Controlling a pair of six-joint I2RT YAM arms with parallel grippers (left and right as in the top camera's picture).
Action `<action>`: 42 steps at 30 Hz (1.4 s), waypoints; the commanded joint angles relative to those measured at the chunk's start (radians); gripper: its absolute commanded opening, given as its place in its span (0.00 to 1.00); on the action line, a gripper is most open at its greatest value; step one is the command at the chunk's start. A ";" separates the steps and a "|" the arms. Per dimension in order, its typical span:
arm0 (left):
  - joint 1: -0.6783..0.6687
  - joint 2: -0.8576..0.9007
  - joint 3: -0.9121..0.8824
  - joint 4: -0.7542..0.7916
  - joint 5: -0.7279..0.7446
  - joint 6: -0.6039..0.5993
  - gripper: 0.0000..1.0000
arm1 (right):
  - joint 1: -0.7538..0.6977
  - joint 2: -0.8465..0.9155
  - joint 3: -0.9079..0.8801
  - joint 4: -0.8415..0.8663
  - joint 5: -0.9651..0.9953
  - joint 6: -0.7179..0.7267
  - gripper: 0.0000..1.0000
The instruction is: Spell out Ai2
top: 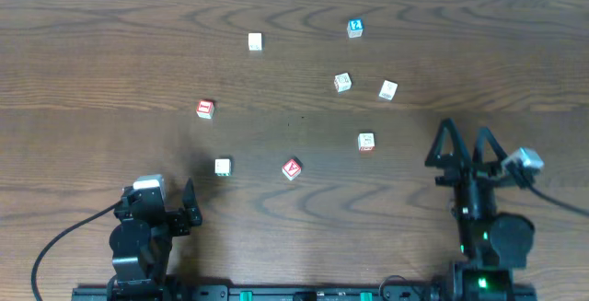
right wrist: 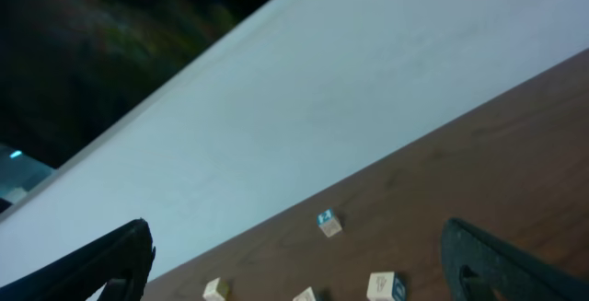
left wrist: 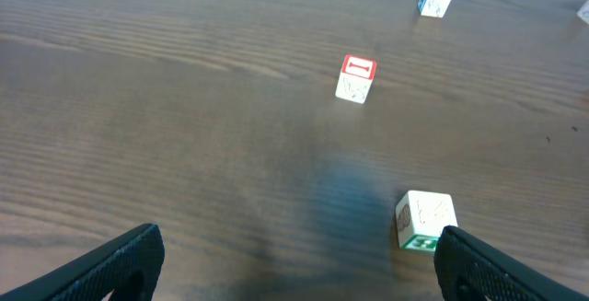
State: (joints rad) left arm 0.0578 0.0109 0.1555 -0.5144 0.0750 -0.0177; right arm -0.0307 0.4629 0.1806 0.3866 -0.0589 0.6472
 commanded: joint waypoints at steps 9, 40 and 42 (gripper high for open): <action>-0.002 -0.006 -0.014 0.002 -0.003 0.015 0.95 | -0.008 0.724 0.504 0.075 -0.304 -0.089 0.99; -0.002 -0.006 -0.014 0.003 -0.004 0.017 0.95 | 0.113 1.159 0.856 0.091 -0.729 -0.172 0.99; -0.002 -0.006 -0.014 0.003 -0.004 0.019 0.95 | 0.113 1.159 0.856 0.048 -0.838 -0.098 0.99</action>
State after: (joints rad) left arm 0.0578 0.0101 0.1555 -0.5137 0.0750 -0.0174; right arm 0.0734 1.6173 1.0218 0.4568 -0.7166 0.3828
